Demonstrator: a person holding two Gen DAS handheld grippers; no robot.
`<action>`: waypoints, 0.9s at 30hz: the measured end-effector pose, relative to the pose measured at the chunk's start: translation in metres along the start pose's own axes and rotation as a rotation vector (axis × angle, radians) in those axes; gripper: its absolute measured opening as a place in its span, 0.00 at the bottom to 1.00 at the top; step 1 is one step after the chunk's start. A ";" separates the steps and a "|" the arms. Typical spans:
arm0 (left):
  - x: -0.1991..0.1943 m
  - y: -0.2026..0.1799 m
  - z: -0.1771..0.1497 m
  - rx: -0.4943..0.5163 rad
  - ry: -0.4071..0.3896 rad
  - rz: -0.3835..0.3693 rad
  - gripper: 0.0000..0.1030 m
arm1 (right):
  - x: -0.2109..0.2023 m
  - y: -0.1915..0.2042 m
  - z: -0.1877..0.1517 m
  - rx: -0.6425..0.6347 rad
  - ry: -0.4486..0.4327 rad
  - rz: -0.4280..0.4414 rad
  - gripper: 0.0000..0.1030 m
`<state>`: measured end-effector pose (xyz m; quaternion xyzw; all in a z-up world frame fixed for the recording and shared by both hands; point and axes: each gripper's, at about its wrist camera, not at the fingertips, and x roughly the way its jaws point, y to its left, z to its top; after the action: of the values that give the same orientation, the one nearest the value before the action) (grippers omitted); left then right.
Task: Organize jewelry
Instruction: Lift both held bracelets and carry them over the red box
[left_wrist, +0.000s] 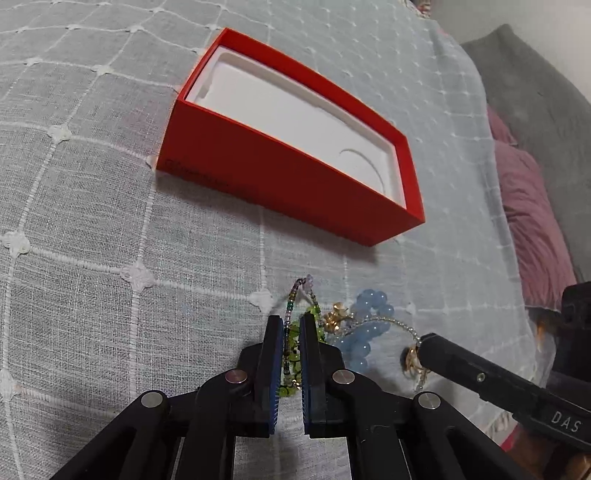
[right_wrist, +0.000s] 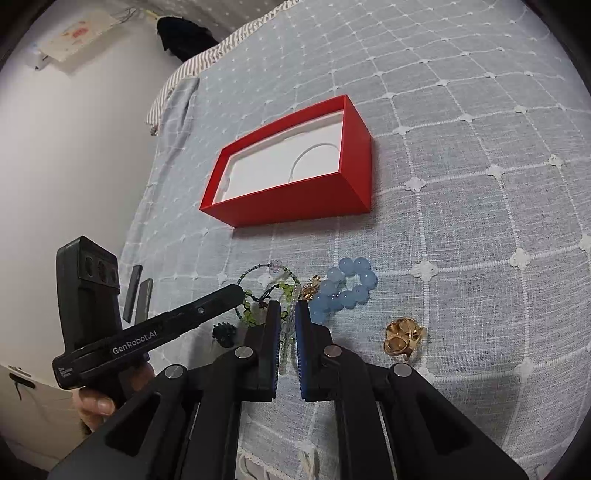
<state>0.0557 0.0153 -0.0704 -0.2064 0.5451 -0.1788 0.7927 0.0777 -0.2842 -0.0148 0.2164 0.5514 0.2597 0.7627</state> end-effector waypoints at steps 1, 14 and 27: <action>0.000 -0.001 0.001 0.003 -0.002 -0.002 0.03 | 0.000 0.000 0.000 0.001 0.001 0.001 0.08; 0.011 -0.016 0.009 0.060 -0.014 0.042 0.00 | -0.004 0.000 0.001 0.001 -0.004 0.019 0.08; -0.026 -0.039 0.004 0.164 -0.106 -0.038 0.00 | -0.022 0.010 0.007 -0.053 -0.061 0.057 0.08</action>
<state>0.0484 -0.0042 -0.0278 -0.1605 0.4819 -0.2267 0.8310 0.0767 -0.2904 0.0095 0.2195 0.5142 0.2892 0.7770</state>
